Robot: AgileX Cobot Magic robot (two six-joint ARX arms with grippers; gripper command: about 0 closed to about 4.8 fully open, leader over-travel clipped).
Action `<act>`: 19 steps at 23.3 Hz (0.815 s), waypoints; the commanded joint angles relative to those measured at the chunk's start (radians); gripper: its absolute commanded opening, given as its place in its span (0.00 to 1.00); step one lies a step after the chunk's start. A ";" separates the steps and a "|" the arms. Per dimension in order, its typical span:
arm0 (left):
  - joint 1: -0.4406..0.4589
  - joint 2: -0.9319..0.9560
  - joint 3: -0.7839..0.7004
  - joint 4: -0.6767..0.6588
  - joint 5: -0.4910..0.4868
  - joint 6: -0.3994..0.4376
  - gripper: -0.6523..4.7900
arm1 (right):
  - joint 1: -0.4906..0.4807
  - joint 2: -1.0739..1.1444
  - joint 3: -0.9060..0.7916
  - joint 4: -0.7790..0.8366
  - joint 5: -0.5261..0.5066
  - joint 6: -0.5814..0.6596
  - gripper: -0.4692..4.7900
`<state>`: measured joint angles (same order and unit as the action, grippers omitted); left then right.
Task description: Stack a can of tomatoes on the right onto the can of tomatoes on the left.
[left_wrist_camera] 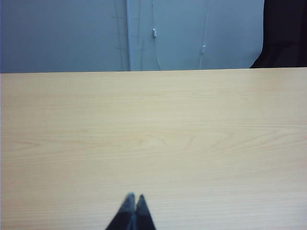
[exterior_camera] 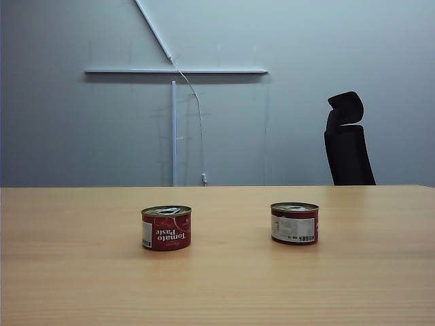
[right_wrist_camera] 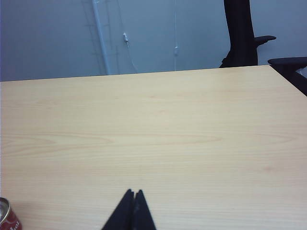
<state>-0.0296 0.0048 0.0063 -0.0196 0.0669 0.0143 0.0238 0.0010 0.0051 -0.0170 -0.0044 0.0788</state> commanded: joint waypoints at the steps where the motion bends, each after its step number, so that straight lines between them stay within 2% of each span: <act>1: -0.002 0.001 0.003 0.006 0.000 0.004 0.12 | 0.000 -0.002 -0.004 0.021 -0.024 0.001 0.09; 6: -0.003 0.002 0.003 0.006 0.000 0.004 0.12 | 0.001 -0.002 -0.004 0.024 -0.026 0.002 0.09; 8: -0.031 0.007 0.002 0.007 -0.010 0.004 0.12 | 0.001 -0.002 -0.004 0.042 -0.075 0.057 0.09; 9: -0.127 0.037 0.002 0.007 -0.071 0.004 0.12 | 0.001 -0.002 -0.003 0.105 -0.180 0.207 0.09; 12: -0.305 0.122 0.002 0.007 -0.143 0.004 0.12 | 0.002 -0.002 0.013 0.179 -0.346 0.257 0.09; 14: -0.411 0.191 0.002 0.006 -0.134 0.004 0.12 | 0.002 0.005 0.053 0.153 -0.382 0.280 0.10; 15: -0.491 0.249 0.003 0.005 -0.113 0.004 0.12 | 0.009 0.023 0.113 0.072 -0.379 0.293 0.26; 16: -0.532 0.282 0.003 0.005 -0.085 0.004 0.12 | 0.018 0.060 0.158 0.020 -0.380 0.275 0.39; 19: -0.569 0.305 0.003 -0.005 -0.025 0.004 0.12 | 0.068 0.235 0.244 0.032 -0.432 0.148 0.87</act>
<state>-0.5972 0.3115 0.0063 -0.0277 0.0170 0.0139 0.0719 0.1833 0.2245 0.0071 -0.4099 0.2996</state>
